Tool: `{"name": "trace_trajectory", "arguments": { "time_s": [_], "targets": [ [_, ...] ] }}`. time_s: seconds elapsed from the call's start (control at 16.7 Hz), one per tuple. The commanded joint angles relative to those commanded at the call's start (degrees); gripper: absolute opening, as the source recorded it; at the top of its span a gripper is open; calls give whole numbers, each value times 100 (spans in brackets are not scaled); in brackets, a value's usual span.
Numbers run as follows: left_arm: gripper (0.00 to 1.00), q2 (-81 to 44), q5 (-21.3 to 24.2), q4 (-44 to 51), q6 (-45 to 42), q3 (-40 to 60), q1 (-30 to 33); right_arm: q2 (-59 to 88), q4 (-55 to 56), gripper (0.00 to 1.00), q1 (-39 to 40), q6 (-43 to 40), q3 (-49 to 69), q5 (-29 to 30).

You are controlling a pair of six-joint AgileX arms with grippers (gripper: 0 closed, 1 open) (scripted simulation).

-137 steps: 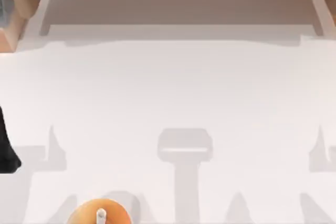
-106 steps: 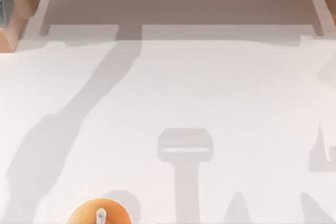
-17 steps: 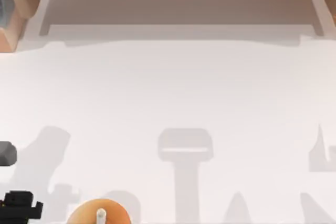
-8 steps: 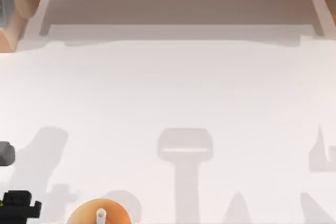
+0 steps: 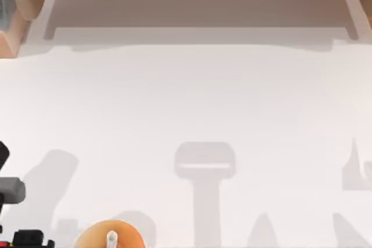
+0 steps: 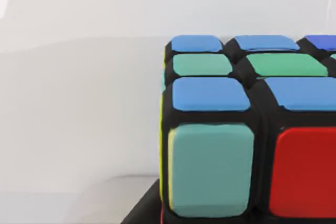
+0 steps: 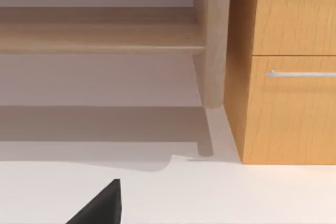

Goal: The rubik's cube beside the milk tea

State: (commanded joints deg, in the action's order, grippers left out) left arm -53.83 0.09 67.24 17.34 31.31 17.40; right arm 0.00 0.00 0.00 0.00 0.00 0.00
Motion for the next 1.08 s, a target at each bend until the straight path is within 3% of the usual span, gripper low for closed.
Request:
{"name": "trace_trajectory", "arguments": {
  "time_s": [0.3,1.08],
  "targets": [
    [0,-21,9,-15,16,-48,17,0,0,100,0,0,0,0],
    [98,-21,9,-15,16,-48,17,0,0,100,0,0,0,0]
  ]
}}
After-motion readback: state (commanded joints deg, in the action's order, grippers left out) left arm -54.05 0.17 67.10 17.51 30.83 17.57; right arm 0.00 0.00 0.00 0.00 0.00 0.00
